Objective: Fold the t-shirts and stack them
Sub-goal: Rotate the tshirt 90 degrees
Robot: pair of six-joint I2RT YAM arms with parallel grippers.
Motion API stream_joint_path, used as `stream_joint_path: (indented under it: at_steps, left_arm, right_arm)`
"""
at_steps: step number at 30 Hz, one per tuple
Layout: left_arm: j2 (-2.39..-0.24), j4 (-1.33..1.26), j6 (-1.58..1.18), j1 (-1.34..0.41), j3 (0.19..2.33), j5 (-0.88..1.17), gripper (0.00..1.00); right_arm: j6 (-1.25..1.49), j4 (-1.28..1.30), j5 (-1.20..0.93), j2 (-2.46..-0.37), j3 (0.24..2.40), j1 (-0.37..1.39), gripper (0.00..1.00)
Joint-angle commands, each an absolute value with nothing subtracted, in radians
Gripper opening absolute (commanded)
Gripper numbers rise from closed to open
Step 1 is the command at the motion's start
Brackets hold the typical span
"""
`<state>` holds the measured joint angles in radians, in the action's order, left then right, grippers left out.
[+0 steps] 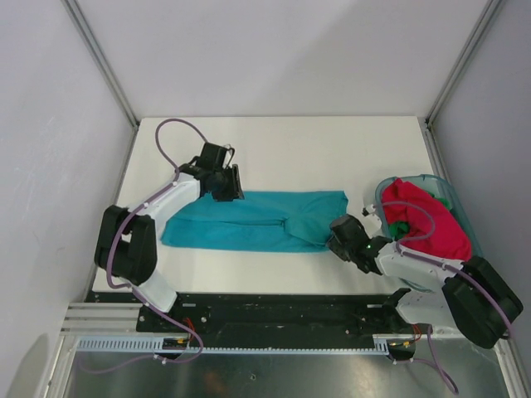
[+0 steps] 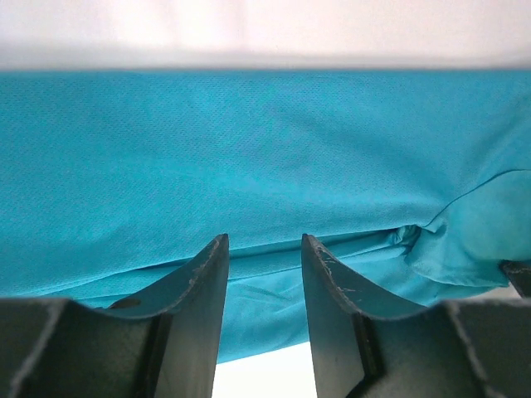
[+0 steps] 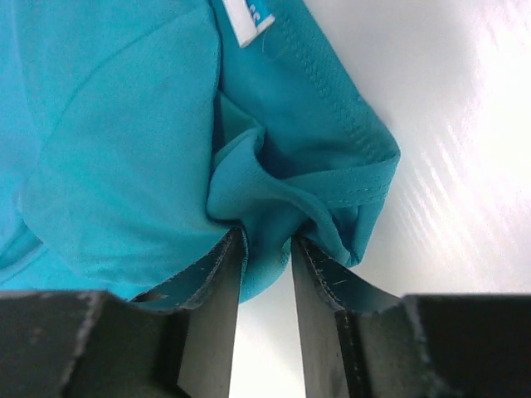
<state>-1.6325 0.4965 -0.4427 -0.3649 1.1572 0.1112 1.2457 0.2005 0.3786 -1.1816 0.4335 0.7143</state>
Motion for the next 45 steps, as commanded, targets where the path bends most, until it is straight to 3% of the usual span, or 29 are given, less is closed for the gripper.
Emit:
stream_joint_path:
  at_steps: [1, 10, 22, 26, 30, 36, 45]
  left_arm:
    - [-1.576, 0.49, -0.412, -0.349, 1.15, 0.125, 0.45]
    - [-1.57, 0.499, -0.407, -0.317, 1.142, 0.125, 0.45]
    - [-1.515, 0.512, -0.418, -0.316, 1.033, 0.139, 0.42]
    - [-1.477, 0.513, -0.44, -0.327, 0.975, 0.096, 0.41]
    - [-1.455, 0.513, -0.447, -0.335, 0.941, 0.083, 0.41]
    - [-1.452, 0.517, -0.459, -0.399, 0.92, 0.055, 0.41]
    - [-1.428, 0.545, -0.476, -0.512, 0.88, -0.065, 0.39]
  right_arm:
    - [1.147, 0.226, 0.375, -1.243, 0.449, 0.628, 0.34]
    - [0.891, 0.119, 0.279, -1.523, 0.725, 0.4, 0.31]
    - [0.596, 0.334, 0.154, -2.171, 1.615, 0.26, 0.31]
    - [0.507, 0.499, 0.169, -2.391, 1.98, 0.264, 0.39]
    - [0.466, 0.593, 0.175, -2.518, 2.206, 0.25, 0.5]
    - [0.453, 0.63, 0.18, -2.54, 2.274, 0.227, 0.59]
    - [0.465, 0.573, 0.157, -2.428, 2.142, 0.212, 0.65]
